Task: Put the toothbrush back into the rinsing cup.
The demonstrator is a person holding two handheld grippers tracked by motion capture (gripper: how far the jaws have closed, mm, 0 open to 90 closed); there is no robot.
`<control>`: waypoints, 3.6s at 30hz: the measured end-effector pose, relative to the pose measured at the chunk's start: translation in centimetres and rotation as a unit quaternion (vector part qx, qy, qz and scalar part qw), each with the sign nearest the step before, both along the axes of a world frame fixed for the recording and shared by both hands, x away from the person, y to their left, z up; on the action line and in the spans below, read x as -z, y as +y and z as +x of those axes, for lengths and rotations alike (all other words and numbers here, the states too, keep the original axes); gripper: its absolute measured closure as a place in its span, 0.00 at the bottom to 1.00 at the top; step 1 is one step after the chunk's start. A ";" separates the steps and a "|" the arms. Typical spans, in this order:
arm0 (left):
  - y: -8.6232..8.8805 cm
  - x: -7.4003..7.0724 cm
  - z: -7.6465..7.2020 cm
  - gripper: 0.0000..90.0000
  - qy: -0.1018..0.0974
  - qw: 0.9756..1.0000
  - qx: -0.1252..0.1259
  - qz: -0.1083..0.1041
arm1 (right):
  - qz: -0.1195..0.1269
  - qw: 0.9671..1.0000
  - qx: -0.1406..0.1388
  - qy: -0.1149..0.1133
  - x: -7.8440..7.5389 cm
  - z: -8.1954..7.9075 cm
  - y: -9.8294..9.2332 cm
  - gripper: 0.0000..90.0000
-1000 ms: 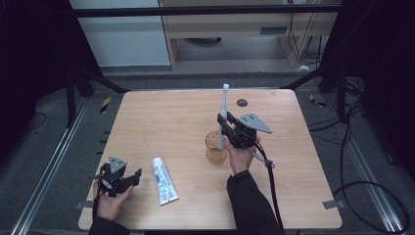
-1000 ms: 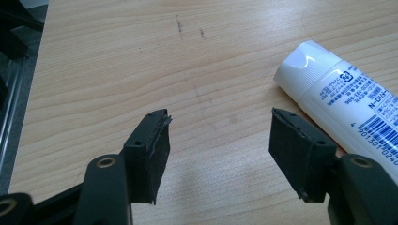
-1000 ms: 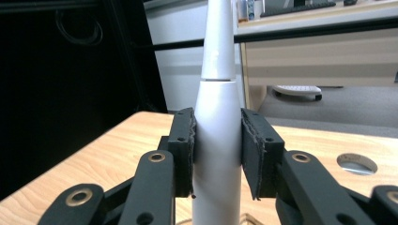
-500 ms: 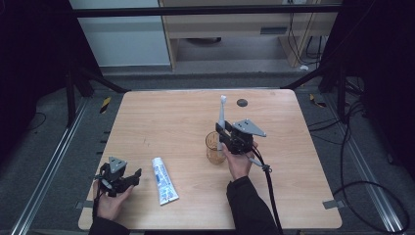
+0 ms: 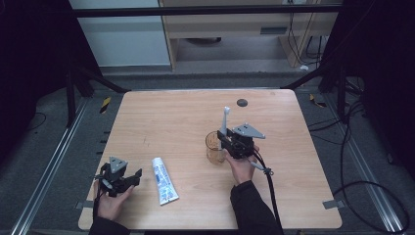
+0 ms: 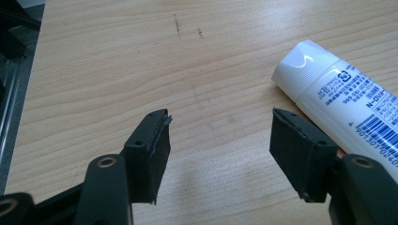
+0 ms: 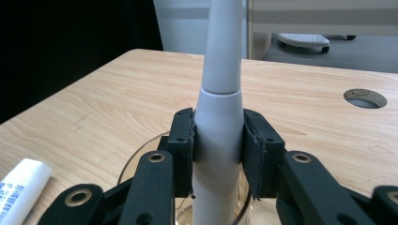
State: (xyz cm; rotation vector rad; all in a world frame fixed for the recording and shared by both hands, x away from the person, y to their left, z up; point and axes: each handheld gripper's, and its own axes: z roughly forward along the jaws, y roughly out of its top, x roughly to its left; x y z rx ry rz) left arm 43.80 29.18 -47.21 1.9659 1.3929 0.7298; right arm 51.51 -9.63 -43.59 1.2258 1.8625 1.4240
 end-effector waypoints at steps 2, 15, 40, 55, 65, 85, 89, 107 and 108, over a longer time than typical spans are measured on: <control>0.0 0.0 0.0 0.42 0.000 1.000 0.000 -0.001 | 0.001 1.000 -0.003 0.001 0.1 -0.2 -0.1 0.74; 0.0 0.0 0.0 0.42 0.001 1.000 0.000 -0.003 | 0.002 1.000 -0.017 0.008 0.0 -1.2 -0.9 0.73; -0.1 -0.1 -0.1 0.41 0.000 1.000 0.001 -0.005 | -0.010 0.999 -0.043 0.016 0.2 -1.6 -0.4 0.68; -0.1 -0.1 -0.1 0.41 -0.003 1.000 0.003 -0.008 | -0.016 0.999 -0.037 0.002 0.1 -1.8 -0.1 0.56; -0.1 -0.2 -0.2 0.41 -0.004 1.000 0.004 -0.009 | -0.019 0.999 -0.024 -0.015 -0.4 -2.1 0.0 0.43; -0.3 -0.5 -0.6 0.55 -0.014 0.999 0.016 -0.025 | -0.056 0.998 -0.011 -0.009 -2.3 -4.4 -3.3 0.22; -0.4 -0.5 -0.7 0.61 -0.012 0.999 0.021 -0.027 | -0.082 0.997 -0.011 -0.010 -1.8 -5.4 -5.0 0.21; -2.5 0.2 -1.1 0.97 0.048 0.995 0.088 -0.026 | -0.124 0.992 0.021 0.022 1.4 -7.2 -10.7 0.38; -2.7 0.3 -1.3 0.99 0.054 0.994 0.096 -0.027 | -0.124 0.992 0.019 0.024 1.4 -7.3 -10.8 0.38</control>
